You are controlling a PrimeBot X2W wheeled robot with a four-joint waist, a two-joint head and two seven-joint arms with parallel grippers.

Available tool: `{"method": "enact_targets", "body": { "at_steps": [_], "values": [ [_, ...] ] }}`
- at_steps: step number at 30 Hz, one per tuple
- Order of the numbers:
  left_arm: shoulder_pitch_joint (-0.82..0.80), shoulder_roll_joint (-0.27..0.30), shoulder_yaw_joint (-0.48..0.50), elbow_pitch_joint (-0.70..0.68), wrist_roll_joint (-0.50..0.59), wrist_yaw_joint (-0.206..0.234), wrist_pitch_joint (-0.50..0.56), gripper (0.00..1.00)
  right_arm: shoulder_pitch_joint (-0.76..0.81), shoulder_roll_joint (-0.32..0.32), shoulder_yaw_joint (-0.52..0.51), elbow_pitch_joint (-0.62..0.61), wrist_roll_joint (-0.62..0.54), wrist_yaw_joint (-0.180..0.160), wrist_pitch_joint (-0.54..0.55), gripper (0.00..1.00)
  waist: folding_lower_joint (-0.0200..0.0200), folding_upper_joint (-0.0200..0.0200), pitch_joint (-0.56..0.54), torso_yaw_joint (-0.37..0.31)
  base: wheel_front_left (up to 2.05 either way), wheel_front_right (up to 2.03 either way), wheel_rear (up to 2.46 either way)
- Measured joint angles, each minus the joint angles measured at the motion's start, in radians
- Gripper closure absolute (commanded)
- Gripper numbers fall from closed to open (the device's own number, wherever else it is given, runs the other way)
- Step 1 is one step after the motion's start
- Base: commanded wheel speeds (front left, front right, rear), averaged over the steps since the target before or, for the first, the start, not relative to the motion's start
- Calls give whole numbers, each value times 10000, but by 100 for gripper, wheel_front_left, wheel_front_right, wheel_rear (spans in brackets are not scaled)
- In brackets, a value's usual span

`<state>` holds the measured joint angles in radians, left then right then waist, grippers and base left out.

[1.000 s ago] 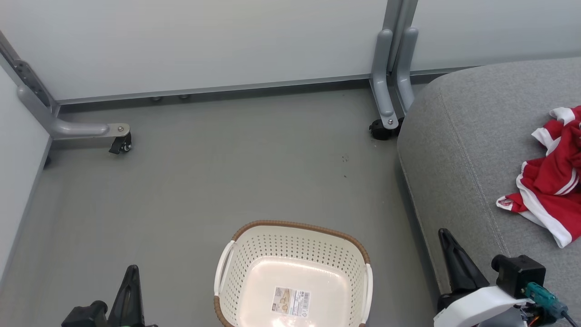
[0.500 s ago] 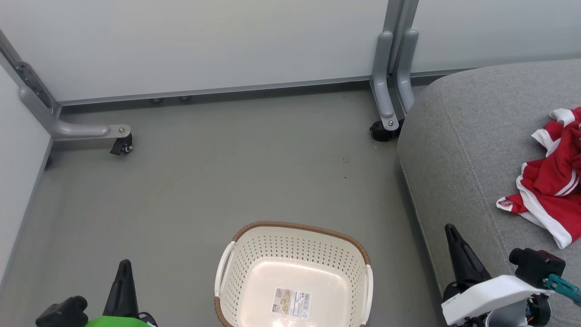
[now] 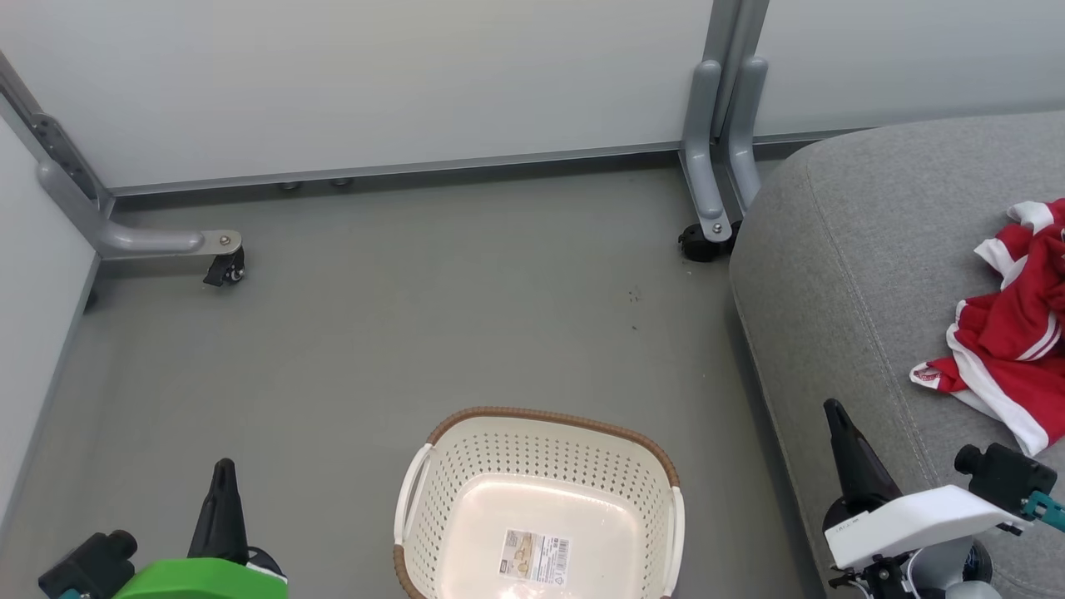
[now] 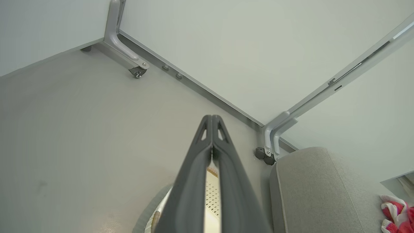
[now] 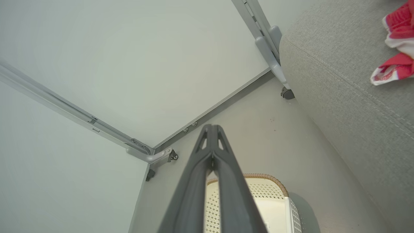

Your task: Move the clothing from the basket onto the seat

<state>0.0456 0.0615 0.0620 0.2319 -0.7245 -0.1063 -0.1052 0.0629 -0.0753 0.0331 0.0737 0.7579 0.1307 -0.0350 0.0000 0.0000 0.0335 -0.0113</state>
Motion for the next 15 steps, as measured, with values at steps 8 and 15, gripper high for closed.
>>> {"method": "enact_targets", "body": {
  "at_steps": [8, 15],
  "values": [
    [-188, -21, 54, 10, -1093, -12, 255, 100, -207, -21, -92, 207, 1145, -2, 117, 100, 0, 0, -26, 10, 0, 0, 0],
    [-318, -33, 105, 21, -2011, -50, 483, 100, -345, -40, -167, 370, 2042, -2, 207, 100, 0, 0, -49, 19, 0, 0, 0]
  ]
}}
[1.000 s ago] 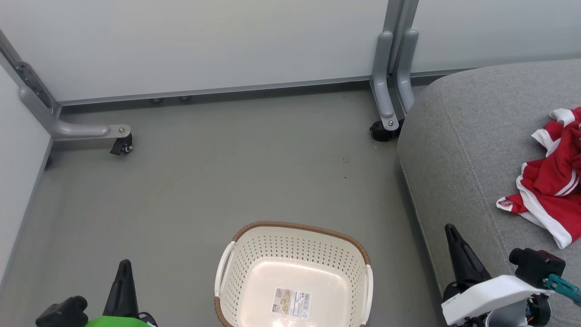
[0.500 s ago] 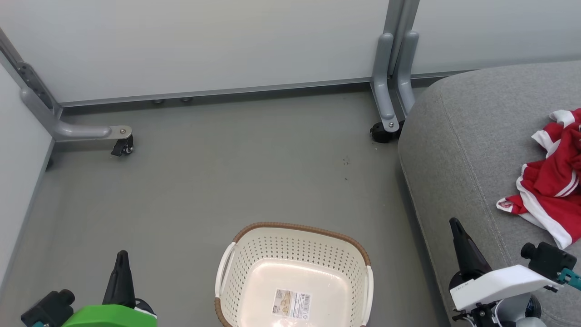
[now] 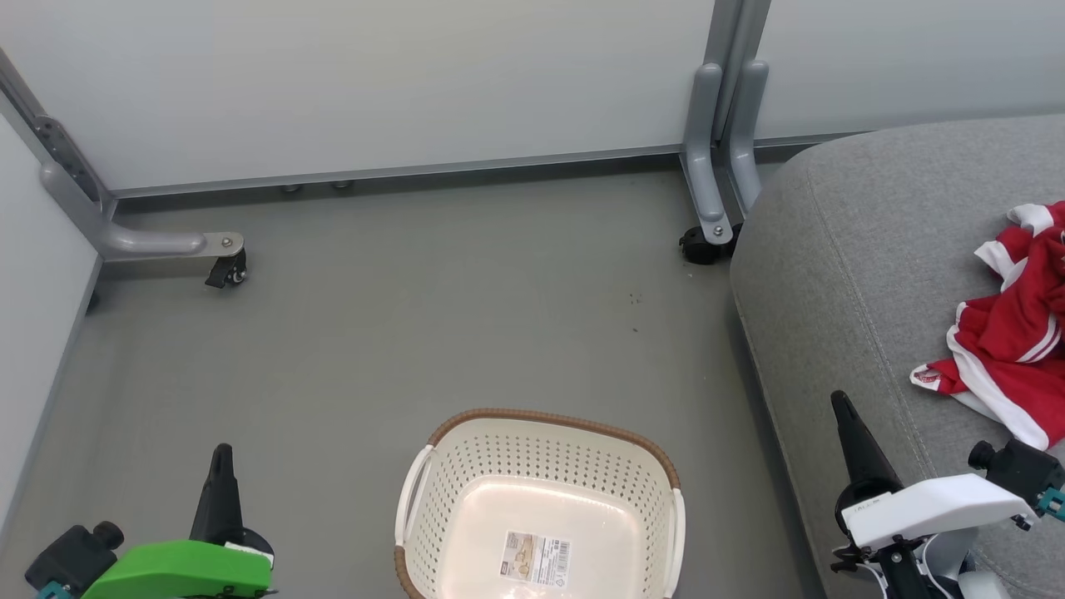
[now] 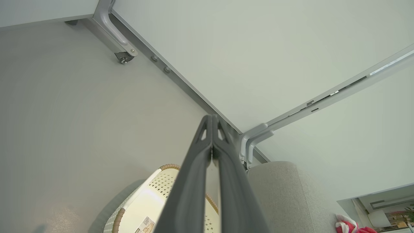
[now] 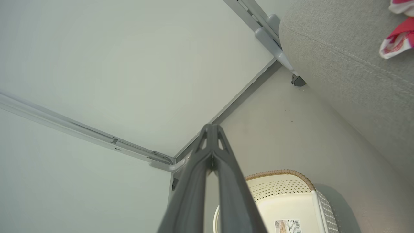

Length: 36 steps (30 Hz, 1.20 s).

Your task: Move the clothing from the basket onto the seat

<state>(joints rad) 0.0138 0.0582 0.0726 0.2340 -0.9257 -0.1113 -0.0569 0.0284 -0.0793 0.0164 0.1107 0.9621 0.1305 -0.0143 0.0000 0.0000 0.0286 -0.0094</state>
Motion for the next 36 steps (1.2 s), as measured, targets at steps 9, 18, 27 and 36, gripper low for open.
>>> {"method": "enact_targets", "body": {
  "at_steps": [9, 18, 27, 36],
  "values": [
    [-154, -15, 71, 12, -1018, -29, 282, 100, -175, -19, -100, 207, 1072, 0, 128, 100, 0, 0, -30, 10, 0, 0, 0],
    [-328, -25, 136, 27, -2006, -42, 508, 100, -360, -35, -215, 387, 2065, 0, 228, 100, 0, 0, -60, 22, 0, 0, 0],
    [-475, -33, 184, 40, -2884, -75, 734, 100, -550, -36, -320, 556, 2951, 0, 355, 100, 0, 0, -89, 32, 0, 0, 0],
    [-629, -44, 226, 52, -3741, -98, 928, 100, -720, -36, -422, 717, 3776, 0, 481, 100, 0, 0, -119, 44, 0, 0, 0]
  ]
}}
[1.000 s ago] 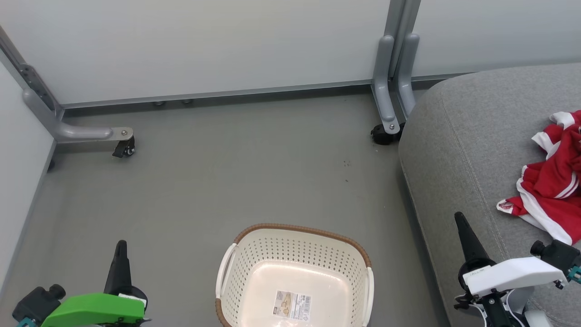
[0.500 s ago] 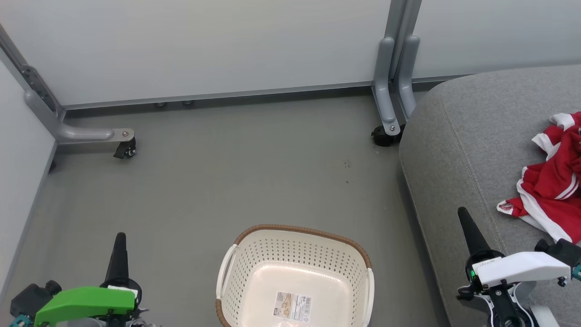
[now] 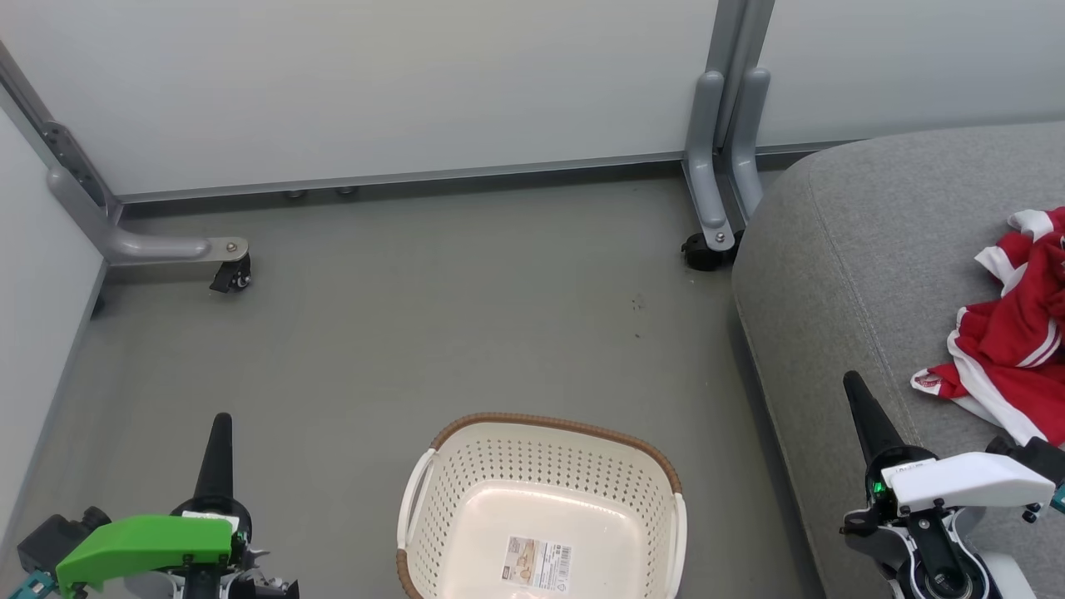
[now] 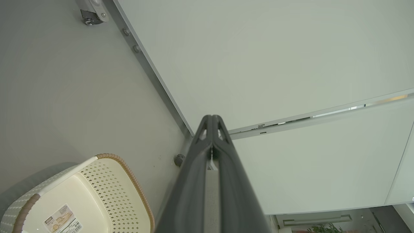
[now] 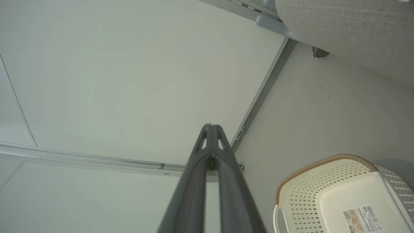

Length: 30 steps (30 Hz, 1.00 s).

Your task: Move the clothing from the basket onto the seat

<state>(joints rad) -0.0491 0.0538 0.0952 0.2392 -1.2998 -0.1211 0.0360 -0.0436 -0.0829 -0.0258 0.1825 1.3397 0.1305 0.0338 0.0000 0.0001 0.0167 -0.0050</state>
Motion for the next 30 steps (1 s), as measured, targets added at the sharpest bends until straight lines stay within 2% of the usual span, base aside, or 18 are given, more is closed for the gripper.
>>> {"method": "enact_targets", "body": {
  "at_steps": [30],
  "values": [
    [-369, -23, 130, 46, -2347, -35, 596, 100, -437, 21, -347, 456, 2326, -2, 345, 100, 0, 0, -100, 37, 0, 0, 0]
  ]
}}
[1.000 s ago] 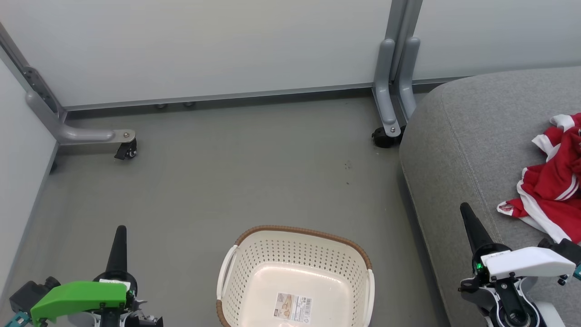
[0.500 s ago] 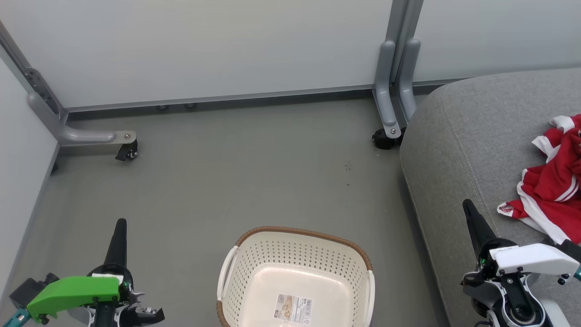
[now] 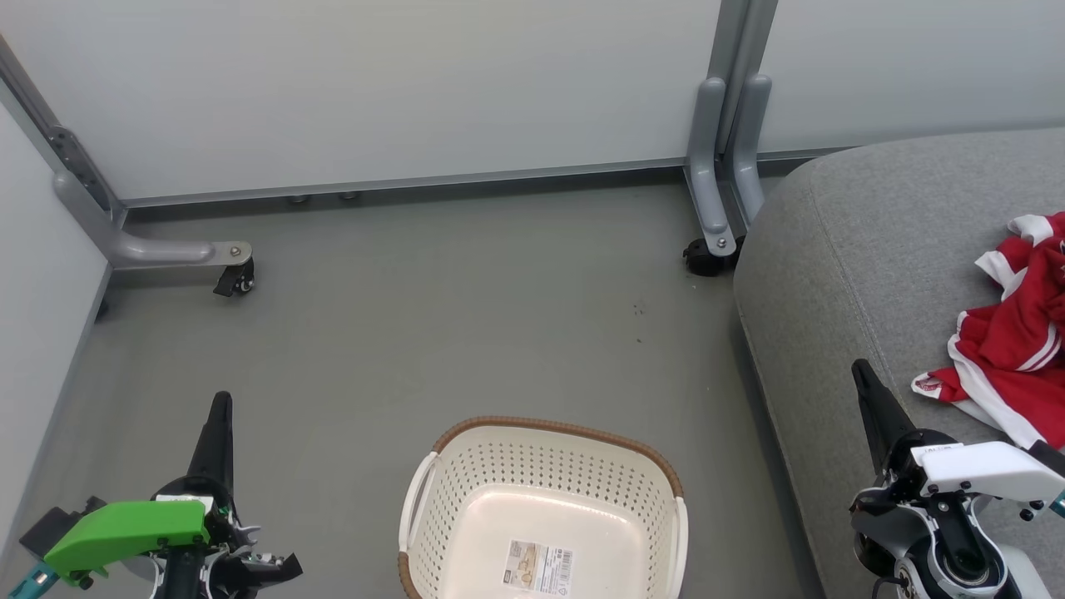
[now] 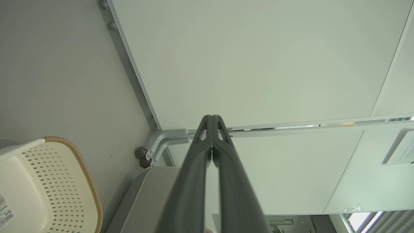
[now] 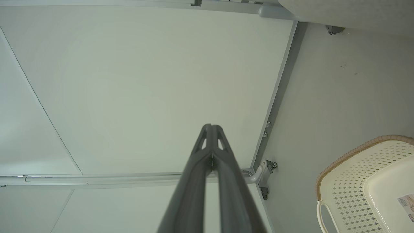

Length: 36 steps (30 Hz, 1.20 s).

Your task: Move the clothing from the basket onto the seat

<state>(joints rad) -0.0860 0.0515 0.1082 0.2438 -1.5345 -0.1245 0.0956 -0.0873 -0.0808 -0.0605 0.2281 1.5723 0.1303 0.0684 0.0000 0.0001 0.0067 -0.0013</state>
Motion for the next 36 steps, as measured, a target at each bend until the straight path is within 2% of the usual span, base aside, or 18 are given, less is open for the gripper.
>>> {"method": "enact_targets", "body": {
  "at_steps": [11, 36],
  "values": [
    [-165, -10, 50, 12, -757, -40, 182, 100, -129, 17, -119, 144, 709, 0, 98, 100, 0, 0, -35, 13, 0, 0, 0],
    [-179, -12, 52, 12, -767, -42, 186, 100, -157, 77, -226, 151, 692, 0, 194, 100, 0, 0, -36, 13, 0, 0, 0]
  ]
}}
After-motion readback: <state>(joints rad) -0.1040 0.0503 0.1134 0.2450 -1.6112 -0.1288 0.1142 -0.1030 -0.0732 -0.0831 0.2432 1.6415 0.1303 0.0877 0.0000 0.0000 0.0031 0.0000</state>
